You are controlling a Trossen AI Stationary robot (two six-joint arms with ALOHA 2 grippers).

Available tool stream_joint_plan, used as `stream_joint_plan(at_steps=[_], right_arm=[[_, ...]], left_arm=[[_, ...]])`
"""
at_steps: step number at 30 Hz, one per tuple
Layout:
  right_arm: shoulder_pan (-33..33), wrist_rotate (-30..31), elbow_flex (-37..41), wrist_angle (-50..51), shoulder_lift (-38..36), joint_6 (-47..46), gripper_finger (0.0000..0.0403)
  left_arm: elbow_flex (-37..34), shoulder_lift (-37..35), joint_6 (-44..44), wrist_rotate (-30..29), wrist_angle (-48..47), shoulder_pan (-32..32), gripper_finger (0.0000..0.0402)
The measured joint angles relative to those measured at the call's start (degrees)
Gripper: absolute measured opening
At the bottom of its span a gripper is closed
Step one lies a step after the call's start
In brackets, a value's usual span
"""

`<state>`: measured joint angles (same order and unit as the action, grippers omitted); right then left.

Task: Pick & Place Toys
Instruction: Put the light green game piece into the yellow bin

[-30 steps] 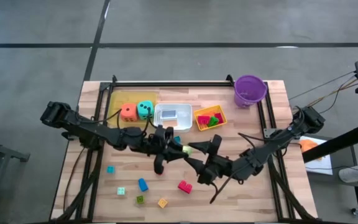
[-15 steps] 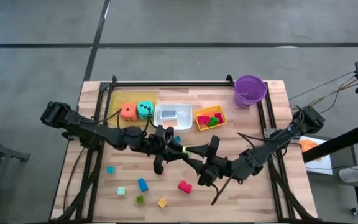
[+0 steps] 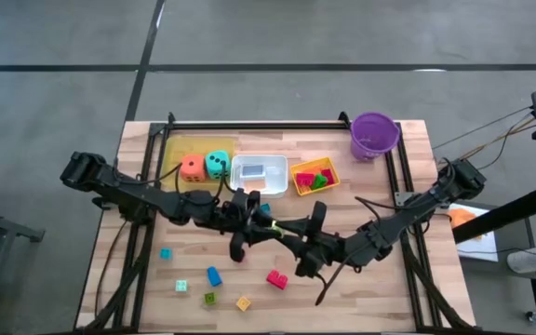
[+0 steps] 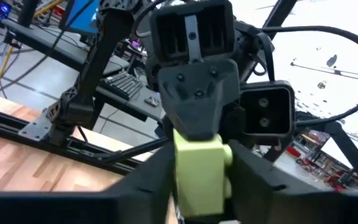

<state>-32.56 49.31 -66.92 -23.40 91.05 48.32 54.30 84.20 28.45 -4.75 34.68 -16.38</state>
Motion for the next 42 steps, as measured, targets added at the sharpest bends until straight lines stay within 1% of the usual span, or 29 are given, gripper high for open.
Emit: stream_joint_plan(at_steps=[4, 7, 11, 16, 20, 23, 29, 32, 34, 38, 42], right_arm=[[-0.1, -0.1, 0.0, 0.2, 0.0, -1.8, 0.0134], [-0.1, -0.1, 0.0, 0.5, 0.0, -3.9, 0.0134], [-0.1, 0.0, 0.0, 1.0, 0.0, -7.2, 0.0134], [-0.2, 0.0, 0.1, 5.7, -0.6, -13.6, 0.0134], [-0.2, -0.3, 0.1, 8.7, -0.7, -18.1, 0.0134], [-0.2, -0.5, 0.1, 10.4, -0.7, -21.3, 0.0134], [-0.2, -4.5, 0.1, 14.0, -0.9, -27.6, 0.0134], [-0.2, -4.7, 0.1, 16.1, -1.0, -30.3, 0.0134], [-0.2, -4.8, 0.0, 17.8, -1.2, -32.5, 0.0134], [0.5, -4.8, 0.1, 22.1, -2.0, -40.5, 0.0134], [1.8, -4.8, 0.1, 31.0, -3.2, -50.2, 0.0134]], left_arm=[[0.0, 0.0, -0.2, 0.1, 0.0, 0.0, 0.0222], [0.1, 0.0, -0.2, 0.8, -0.2, 0.0, 0.0272], [0.1, -0.5, -0.4, 1.8, -3.4, 0.0, 0.0321], [0.1, -2.0, -1.7, 1.8, -8.3, 0.0, 0.0359], [0.1, -3.0, -3.6, 1.1, -10.7, 0.0, 0.0376], [0.1, -3.7, -4.4, -0.1, -13.1, 0.1, 0.0378], [0.0, -6.2, -4.9, -4.6, -22.4, 0.3, 0.0379], [0.0, -7.5, -4.9, -7.7, -27.5, 0.4, 0.0379], [0.0, -8.3, -4.2, -8.5, -30.3, 0.4, 0.0379], [0.0, -9.5, -0.8, -8.7, -33.6, 0.2, 0.0379], [0.0, -11.2, 0.8, -8.5, -36.5, -0.3, 0.0379]])
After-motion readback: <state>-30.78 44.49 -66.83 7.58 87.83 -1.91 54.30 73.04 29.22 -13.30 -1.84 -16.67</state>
